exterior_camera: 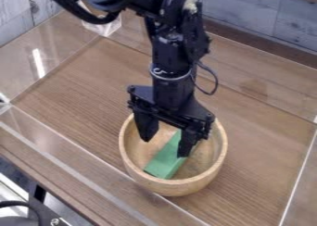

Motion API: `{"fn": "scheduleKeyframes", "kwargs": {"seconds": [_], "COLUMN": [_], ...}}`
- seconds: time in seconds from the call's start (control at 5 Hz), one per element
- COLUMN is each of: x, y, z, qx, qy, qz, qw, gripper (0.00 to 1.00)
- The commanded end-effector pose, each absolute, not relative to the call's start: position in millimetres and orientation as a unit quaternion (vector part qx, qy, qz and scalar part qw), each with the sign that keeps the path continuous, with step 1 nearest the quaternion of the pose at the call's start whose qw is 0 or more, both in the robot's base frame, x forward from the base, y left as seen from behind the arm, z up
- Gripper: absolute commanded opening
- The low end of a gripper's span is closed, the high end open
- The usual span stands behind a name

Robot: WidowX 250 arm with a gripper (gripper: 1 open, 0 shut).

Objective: Move green stick from inside the wooden bowl to the table next to it

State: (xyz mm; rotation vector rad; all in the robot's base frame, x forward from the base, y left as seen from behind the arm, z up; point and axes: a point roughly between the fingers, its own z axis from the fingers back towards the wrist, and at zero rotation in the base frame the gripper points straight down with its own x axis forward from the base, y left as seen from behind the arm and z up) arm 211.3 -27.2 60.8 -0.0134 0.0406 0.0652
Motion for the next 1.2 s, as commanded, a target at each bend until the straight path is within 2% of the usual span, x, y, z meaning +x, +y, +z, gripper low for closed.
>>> {"fn": "scheduleKeyframes", "kwargs": {"seconds": [0.0,0.6,1.0], "x": [221,218,219], "y": [-27,-28,-30], "z": [74.9,68.3,52.4], "qx": [-0.01,-0.005,0.0], "qy": [-0.014,-0.014,-0.016], "qz": [0.035,0.035,0.031], "qw": [0.999,0.999,0.999], "gripper": [1.0,1.0,1.0]}}
